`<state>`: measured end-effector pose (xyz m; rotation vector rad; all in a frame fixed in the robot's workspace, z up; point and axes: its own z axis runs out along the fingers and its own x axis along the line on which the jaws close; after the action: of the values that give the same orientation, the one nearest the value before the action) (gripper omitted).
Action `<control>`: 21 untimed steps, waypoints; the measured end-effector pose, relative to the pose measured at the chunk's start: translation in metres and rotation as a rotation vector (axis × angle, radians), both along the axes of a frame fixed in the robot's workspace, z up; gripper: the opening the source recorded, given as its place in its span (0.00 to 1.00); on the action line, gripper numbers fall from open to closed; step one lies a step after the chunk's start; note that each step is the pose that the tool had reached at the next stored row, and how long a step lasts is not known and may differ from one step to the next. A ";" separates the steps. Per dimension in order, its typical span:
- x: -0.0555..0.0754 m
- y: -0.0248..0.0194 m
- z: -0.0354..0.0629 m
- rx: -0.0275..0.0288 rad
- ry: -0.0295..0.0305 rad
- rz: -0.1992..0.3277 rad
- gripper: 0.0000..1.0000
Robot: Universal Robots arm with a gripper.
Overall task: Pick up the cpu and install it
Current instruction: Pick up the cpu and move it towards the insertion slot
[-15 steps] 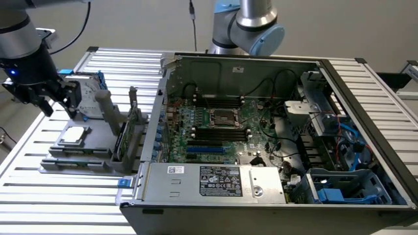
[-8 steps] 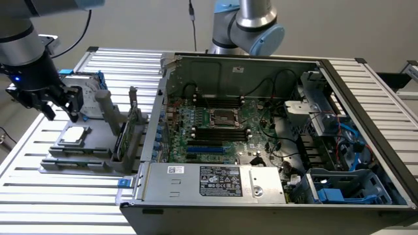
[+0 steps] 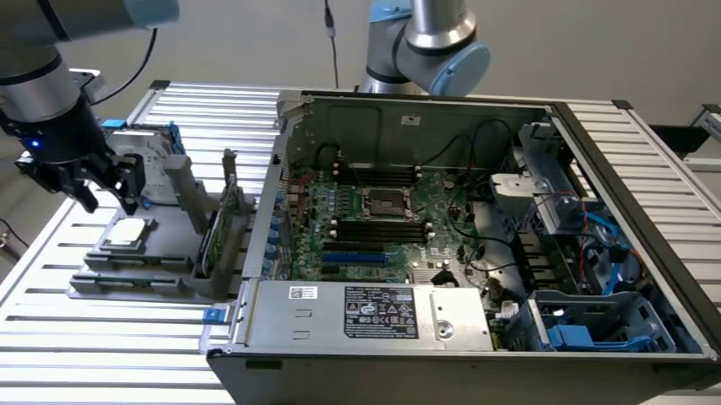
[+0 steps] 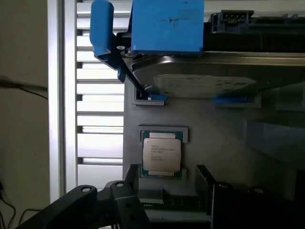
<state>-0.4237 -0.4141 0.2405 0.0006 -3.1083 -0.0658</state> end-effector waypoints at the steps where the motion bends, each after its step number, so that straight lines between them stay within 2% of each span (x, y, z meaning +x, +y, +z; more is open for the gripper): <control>1: -0.001 0.0004 -0.0016 -0.0008 -0.0028 0.001 0.60; 5: -0.004 0.0021 -0.0078 -0.0027 -0.0185 0.005 0.60; 8: -0.005 0.0024 -0.0131 -0.0028 -0.0257 0.005 0.60; 21: -0.005 0.0025 -0.0368 -0.0027 -0.0271 0.005 0.60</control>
<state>-0.4287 -0.4116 0.2037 0.0090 -3.1353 -0.0621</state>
